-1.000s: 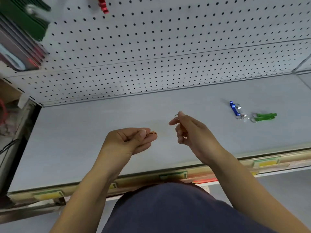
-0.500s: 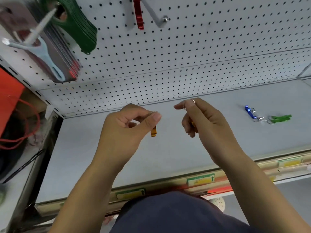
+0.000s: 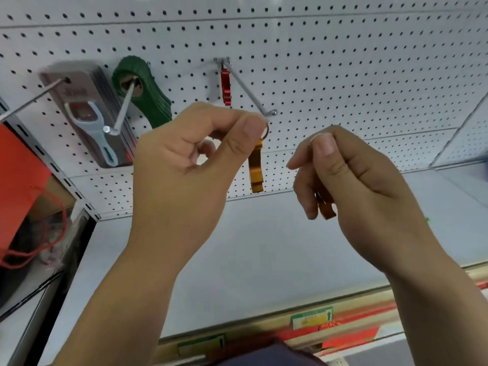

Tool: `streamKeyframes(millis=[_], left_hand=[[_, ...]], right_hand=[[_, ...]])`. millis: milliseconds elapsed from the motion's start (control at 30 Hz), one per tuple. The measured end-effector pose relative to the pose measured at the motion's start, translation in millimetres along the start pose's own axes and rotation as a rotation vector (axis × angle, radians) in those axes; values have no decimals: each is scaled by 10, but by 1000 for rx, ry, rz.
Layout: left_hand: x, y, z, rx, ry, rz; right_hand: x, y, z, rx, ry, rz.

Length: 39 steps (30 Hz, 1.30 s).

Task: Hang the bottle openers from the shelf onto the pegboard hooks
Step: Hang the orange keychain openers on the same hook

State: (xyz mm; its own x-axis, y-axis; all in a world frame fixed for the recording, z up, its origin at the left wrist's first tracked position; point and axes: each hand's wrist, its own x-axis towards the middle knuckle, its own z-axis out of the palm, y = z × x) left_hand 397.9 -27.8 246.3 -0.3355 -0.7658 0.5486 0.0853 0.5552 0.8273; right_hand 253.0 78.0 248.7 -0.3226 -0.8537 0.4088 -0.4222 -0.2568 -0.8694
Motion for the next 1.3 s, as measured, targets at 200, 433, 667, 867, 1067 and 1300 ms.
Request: streamKeyframes(millis=[200,433,667,867,1067,1300], left_hand=[[137,114,121,-83,-23,24],[247,47,247,-174,-39,-83],[297,43,248,-314,-64,-218],[366,-97,235,-136,14,-177],[460,-202,177,-44,-13,-101],[355,-263,117,3,24,3]], right_hand=[[126,-179,-20,8,34,-111],[174,-186,-19,6,82,-116],[235,-126,-49,-35,94,-85],[279,-117,-40,181,138,-96],[348,-102,107,333,119,-55],[367,-35,215,353,122,23]])
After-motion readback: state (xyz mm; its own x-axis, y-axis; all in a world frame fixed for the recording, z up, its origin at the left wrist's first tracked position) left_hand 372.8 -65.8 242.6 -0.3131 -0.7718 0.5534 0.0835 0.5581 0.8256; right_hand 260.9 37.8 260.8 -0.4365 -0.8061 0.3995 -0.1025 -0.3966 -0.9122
